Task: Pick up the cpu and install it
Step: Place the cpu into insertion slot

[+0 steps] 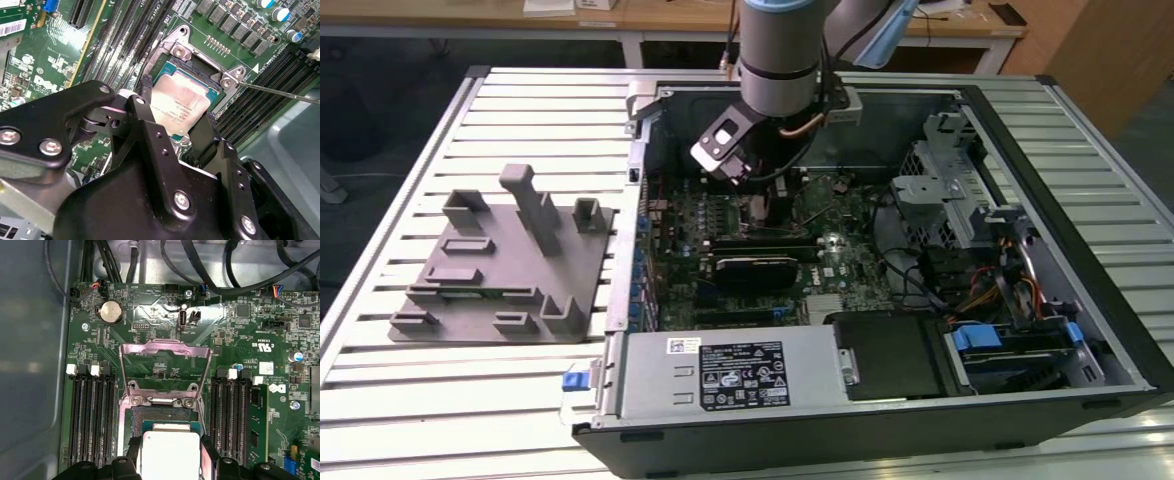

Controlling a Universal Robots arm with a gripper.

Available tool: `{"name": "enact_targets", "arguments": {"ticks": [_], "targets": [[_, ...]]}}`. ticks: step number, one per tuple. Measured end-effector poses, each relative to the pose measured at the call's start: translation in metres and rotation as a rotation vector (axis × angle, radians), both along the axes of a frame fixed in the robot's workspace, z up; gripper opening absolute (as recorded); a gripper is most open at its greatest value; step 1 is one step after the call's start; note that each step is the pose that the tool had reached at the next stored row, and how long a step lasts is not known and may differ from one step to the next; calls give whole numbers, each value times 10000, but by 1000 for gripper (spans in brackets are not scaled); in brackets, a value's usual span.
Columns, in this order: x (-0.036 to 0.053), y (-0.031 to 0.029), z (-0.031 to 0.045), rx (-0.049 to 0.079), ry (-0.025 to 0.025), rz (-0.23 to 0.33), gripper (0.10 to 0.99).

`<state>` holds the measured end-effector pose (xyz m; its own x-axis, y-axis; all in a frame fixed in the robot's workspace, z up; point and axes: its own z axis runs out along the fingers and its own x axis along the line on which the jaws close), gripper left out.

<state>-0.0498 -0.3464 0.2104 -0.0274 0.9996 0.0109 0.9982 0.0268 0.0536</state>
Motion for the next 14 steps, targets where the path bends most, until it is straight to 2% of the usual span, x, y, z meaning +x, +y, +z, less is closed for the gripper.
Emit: {"name": "enact_targets", "arguments": {"ticks": [6, 14], "targets": [[1, 9, -48, -1, 7, 0, 549], [1, 9, -52, -2, 7, 0, 549]]}}
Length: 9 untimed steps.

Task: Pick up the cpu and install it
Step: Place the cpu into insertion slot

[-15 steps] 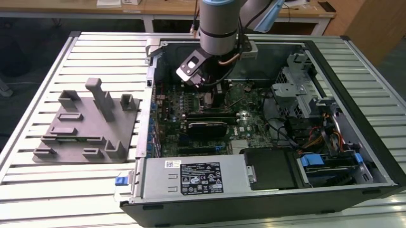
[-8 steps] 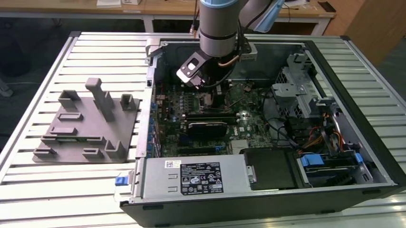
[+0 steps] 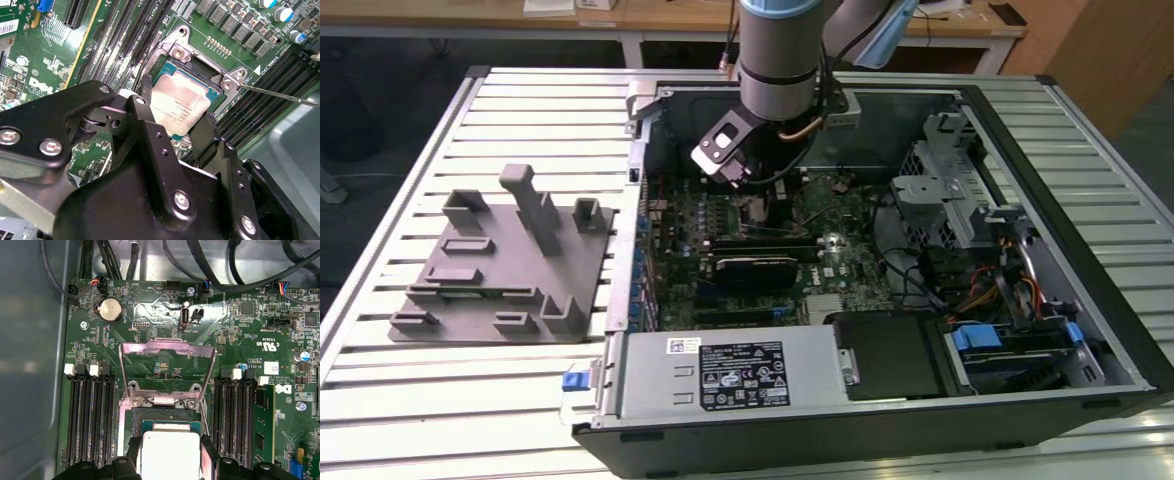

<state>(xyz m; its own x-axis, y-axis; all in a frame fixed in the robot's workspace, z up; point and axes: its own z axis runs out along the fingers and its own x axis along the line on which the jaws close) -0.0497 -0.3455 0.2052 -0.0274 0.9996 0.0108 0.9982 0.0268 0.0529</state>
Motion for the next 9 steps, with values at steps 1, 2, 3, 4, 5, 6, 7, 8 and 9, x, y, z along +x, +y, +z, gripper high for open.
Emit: {"name": "enact_targets", "arguments": {"ticks": [1, 2, 3, 4, 5, 6, 7, 8, 9], "targets": [[0, 0, -1, 0, 0, 0, 549], [0, 0, -1, 1, 0, 0, 549], [0, 0, -1, 1, -1, 0, 549], [0, 0, -1, 0, 0, 0, 549], [0, 0, -3, 1, -1, 0, 549], [0, 1, -7, 5, -3, 0, 549], [0, 1, -11, 4, -2, 0, 549], [0, 0, -17, 2, -1, 0, 549], [0, 0, -23, 1, 1, 0, 549]]}}
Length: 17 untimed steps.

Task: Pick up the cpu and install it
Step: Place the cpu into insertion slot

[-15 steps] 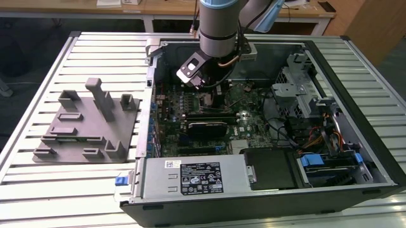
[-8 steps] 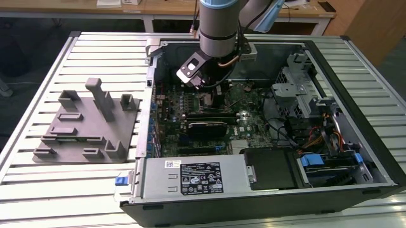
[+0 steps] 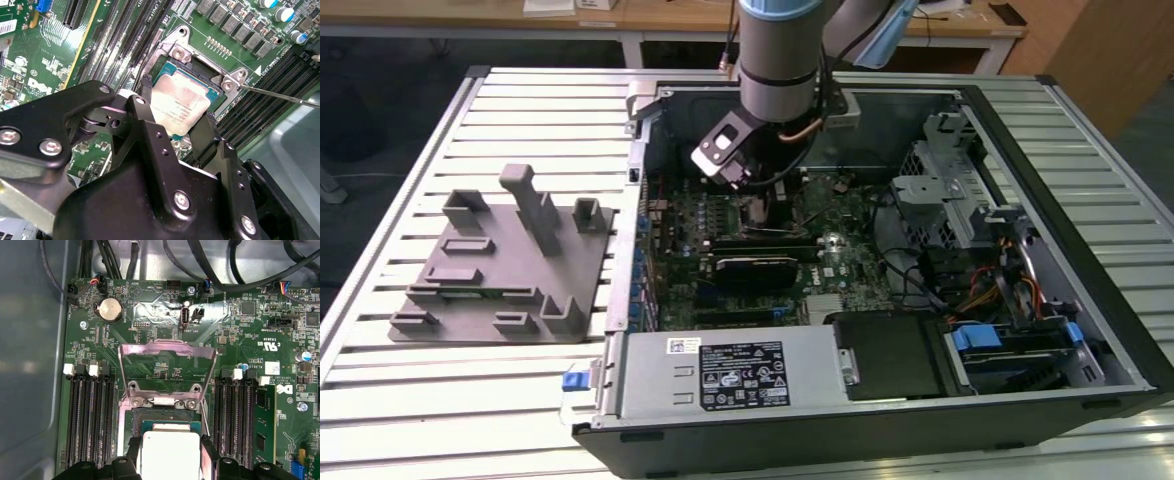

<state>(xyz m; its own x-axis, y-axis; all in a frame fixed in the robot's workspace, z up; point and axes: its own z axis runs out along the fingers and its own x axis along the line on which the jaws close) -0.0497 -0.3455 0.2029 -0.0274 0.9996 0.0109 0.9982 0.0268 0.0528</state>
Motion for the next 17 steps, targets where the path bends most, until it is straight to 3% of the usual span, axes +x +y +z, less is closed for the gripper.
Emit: {"name": "enact_targets", "arguments": {"ticks": [5, 12, 17], "targets": [[1, 16, -28, -2, 57, 0, 549], [28, 43, -75, -16, 185, 0, 549], [38, 49, -114, -18, 221, -1, 549]]}}
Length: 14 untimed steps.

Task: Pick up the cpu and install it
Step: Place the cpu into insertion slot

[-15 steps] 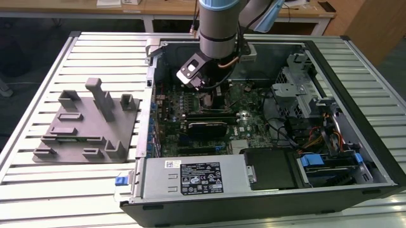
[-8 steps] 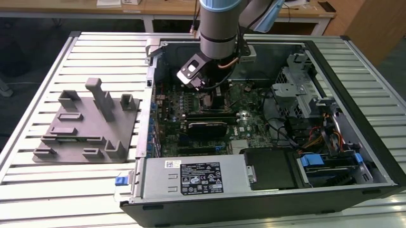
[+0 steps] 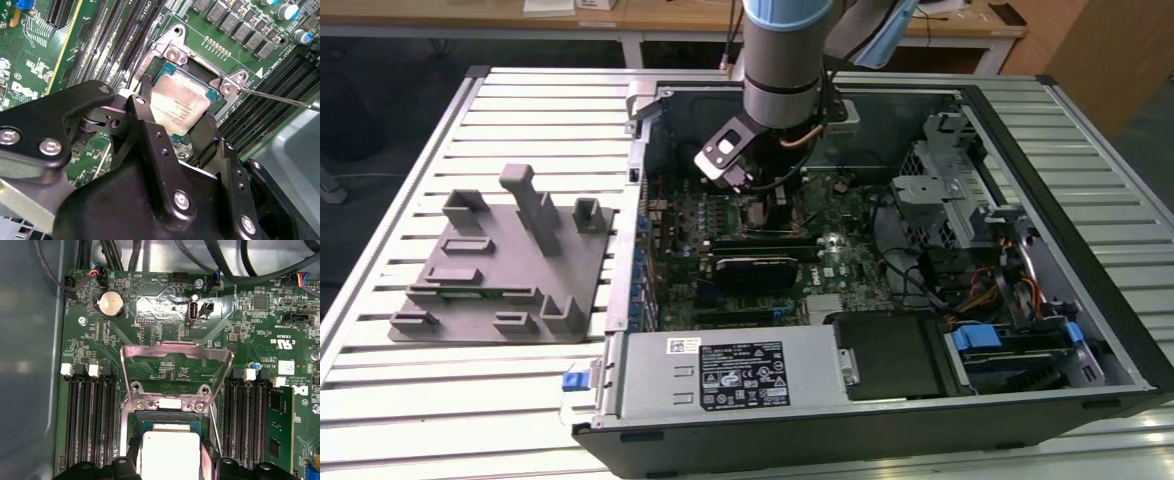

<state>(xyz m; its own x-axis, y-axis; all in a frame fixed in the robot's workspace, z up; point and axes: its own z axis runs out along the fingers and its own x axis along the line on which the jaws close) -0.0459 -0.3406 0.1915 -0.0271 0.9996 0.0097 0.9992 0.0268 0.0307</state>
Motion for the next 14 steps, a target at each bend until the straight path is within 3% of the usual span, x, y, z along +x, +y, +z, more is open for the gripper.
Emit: {"name": "enact_targets", "arguments": {"ticks": [14], "targets": [[48, 0, -3, -1, 2, 1, 549]]}}
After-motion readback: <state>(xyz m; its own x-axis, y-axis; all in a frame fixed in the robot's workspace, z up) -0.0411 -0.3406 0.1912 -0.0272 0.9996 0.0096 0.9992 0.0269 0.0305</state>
